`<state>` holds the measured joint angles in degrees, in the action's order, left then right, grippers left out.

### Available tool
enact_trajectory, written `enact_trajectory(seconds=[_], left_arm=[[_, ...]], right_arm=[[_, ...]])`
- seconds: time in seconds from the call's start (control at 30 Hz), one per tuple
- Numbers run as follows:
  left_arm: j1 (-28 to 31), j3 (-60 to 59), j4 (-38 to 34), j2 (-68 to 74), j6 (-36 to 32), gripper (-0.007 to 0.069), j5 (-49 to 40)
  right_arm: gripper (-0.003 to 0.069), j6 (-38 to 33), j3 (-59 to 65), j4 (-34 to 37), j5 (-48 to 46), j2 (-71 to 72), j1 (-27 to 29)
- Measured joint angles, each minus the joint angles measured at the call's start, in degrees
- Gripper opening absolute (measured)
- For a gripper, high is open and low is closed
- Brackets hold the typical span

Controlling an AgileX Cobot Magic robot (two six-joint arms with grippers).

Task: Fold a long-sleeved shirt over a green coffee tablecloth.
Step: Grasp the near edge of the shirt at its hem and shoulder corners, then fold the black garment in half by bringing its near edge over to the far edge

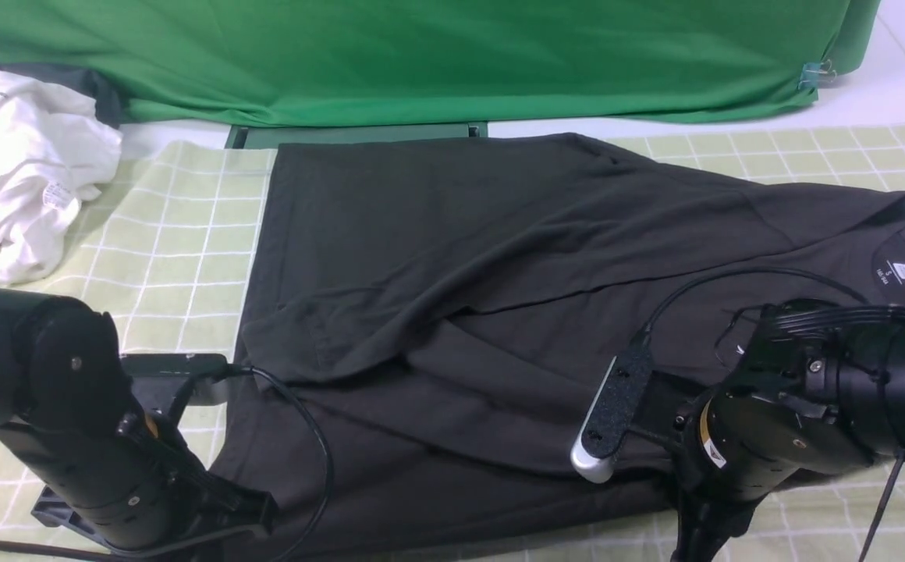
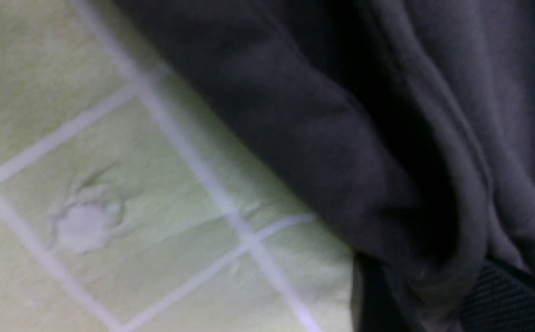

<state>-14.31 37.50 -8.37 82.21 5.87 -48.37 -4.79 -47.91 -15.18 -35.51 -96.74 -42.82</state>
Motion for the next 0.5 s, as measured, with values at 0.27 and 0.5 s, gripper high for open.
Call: enact_trajectory(seconds=[0.27,0.5], left_arm=[[0.0,2.0,0.8,-2.3,0.1,0.0017,-2.9],[0.0,3.8,0.1,-9.3,1.7,0.0017,-8.7]], right_arm=[[0.0030,0.0,-1.9,0.2,-3.5,0.2,0.0],[0.0030,-0.1,-0.9,8.8,-15.8,5.2,0.0]])
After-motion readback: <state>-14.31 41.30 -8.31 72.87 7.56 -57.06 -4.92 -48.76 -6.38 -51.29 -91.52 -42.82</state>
